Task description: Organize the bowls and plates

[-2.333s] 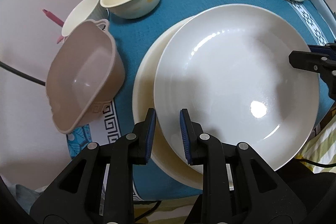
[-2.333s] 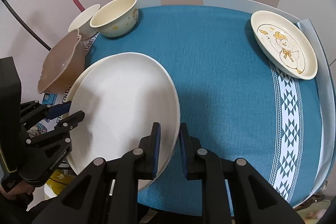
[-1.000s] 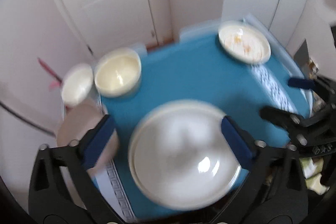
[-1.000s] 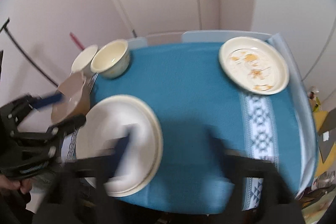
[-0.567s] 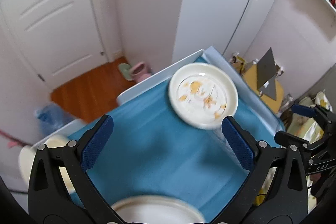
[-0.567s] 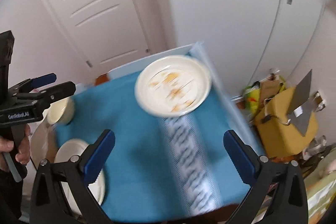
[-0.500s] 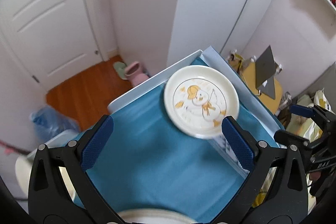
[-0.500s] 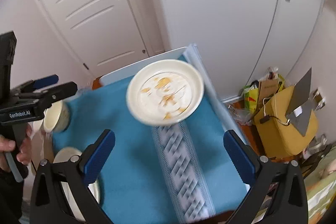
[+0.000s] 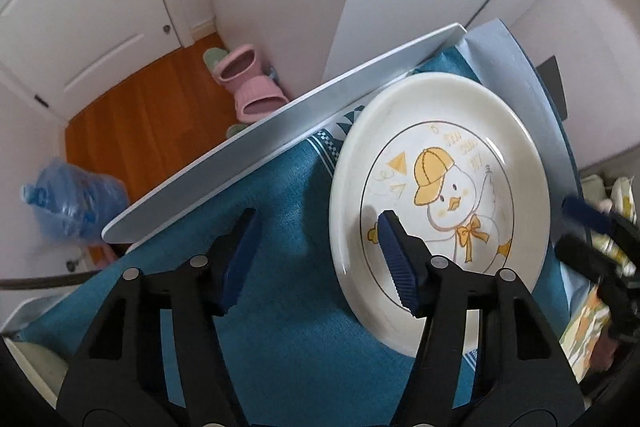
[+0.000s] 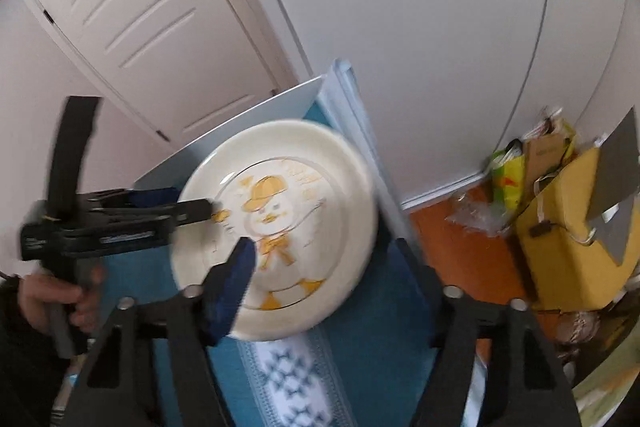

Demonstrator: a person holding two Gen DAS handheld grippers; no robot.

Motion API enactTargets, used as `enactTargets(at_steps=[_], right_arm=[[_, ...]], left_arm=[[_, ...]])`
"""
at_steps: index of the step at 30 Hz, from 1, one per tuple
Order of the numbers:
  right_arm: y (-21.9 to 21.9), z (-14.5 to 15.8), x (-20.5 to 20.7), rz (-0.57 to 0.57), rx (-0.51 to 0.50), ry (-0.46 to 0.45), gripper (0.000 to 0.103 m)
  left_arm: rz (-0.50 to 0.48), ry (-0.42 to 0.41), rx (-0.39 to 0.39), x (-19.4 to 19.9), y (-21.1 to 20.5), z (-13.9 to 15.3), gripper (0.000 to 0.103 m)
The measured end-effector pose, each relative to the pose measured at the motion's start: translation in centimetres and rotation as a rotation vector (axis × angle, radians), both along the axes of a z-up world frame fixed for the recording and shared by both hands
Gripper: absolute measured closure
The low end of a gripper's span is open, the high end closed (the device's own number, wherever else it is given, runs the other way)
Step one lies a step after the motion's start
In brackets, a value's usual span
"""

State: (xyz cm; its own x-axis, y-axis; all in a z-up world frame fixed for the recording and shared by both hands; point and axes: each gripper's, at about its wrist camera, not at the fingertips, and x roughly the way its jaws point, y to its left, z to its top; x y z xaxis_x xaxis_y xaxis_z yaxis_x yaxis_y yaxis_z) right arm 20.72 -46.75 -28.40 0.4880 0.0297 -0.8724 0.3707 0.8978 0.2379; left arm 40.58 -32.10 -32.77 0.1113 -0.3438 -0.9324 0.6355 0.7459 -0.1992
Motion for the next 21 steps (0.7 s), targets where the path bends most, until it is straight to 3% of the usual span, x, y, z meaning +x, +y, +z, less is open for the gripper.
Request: enactTargets(at_steps=[5,8,10,12,13,16,21], right_arm=[[-0.1,-2.8,-0.1,-0.055,0.043,0.014,0.045],[-1.1,-4.5,0.0,-0.082,0.105,0.037,0.058],[-1.6,-5.1,-0.1,-0.089,0.116,0.031,0.069],[-2.1,-5.4,-0.1,-0.095,0.11,0.033,0.073],[-2.3,-5.5,-0.1,-0.101,0.104,0.035,0.078],[-3.0,-5.6,-0.3,-0.115,0.088,0.048,0.09],[-3.2,-4.9,-0.4,-0.113,0.086,0.052,0.09]], left_arm=[[-0.015,-0.007,-0.009,0.0,-0.2,-0.2,0.047],[-0.028,-0.023,-0.012,0.2,-0.5,-0.2,0.052],[-0.038,-0.035,-0.002,0.2,-0.8,-0.3,0.062],[-0.06,-0.016,-0.027,0.1,-1.0,-0.3,0.082],[-0.067,0.0,-0.04,0.1,-1.2,-0.3,0.086],[-0.072,-0.024,-0.024,-0.3,-1.2,-0.2,0.086],[-0.066,-0.027,-0.013,-0.6,-1.2,0.0,0.086]])
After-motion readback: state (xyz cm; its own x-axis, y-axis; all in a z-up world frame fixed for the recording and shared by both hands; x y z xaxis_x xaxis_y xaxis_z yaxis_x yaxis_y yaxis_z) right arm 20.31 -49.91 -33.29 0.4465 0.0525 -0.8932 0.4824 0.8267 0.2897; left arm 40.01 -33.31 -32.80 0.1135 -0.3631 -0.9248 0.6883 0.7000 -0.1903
